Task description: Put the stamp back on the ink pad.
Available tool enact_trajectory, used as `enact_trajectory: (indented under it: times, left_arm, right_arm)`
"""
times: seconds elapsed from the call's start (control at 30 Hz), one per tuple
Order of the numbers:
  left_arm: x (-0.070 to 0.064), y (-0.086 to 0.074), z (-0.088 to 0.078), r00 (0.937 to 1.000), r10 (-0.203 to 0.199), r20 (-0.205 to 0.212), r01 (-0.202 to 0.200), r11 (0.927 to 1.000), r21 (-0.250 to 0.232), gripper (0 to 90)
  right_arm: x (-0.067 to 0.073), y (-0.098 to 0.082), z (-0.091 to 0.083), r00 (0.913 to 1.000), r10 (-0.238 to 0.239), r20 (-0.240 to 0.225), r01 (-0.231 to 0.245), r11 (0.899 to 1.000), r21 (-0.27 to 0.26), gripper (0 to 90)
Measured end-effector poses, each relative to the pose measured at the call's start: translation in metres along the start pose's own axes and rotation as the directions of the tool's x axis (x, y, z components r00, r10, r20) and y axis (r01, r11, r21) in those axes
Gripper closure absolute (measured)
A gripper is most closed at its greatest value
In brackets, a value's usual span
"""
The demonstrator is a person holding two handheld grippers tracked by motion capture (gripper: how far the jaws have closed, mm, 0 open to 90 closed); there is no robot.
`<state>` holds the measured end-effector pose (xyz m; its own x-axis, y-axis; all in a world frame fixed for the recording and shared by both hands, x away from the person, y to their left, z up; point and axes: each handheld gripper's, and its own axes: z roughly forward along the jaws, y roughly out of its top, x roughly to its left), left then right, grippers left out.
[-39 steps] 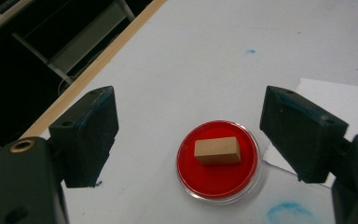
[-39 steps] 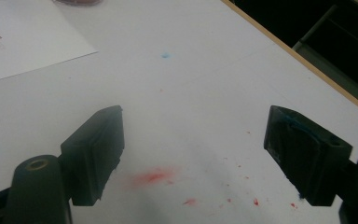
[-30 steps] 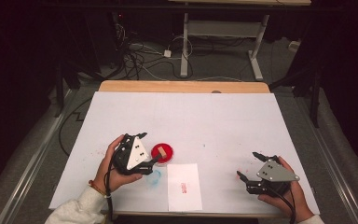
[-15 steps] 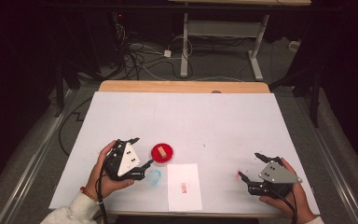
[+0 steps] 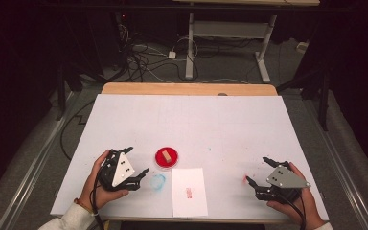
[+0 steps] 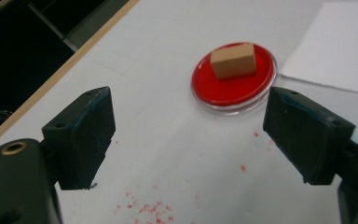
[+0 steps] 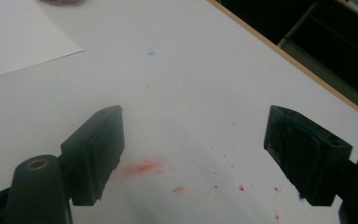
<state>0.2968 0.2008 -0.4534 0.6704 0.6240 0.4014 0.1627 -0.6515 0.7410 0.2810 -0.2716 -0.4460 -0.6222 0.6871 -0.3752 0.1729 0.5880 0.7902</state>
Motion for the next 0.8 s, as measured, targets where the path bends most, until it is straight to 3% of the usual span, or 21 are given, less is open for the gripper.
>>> enact_trajectory:
  times: [0.67, 0.8]
  left_arm:
    - [0.006, -0.042, -0.007, 0.9966, -0.081, 0.013, 0.080, 0.9938, 0.077, 16.7]
    - [0.003, -0.045, -0.008, 0.9968, -0.079, 0.014, 0.078, 0.9926, 0.093, 16.7]
  right_arm:
    - [-0.003, -0.002, 0.002, 0.9998, 0.016, 0.012, -0.016, 1.000, 0.015, 20.6]
    - [-0.003, -0.002, 0.002, 0.9997, 0.018, 0.014, -0.019, 1.000, 0.013, 20.6]
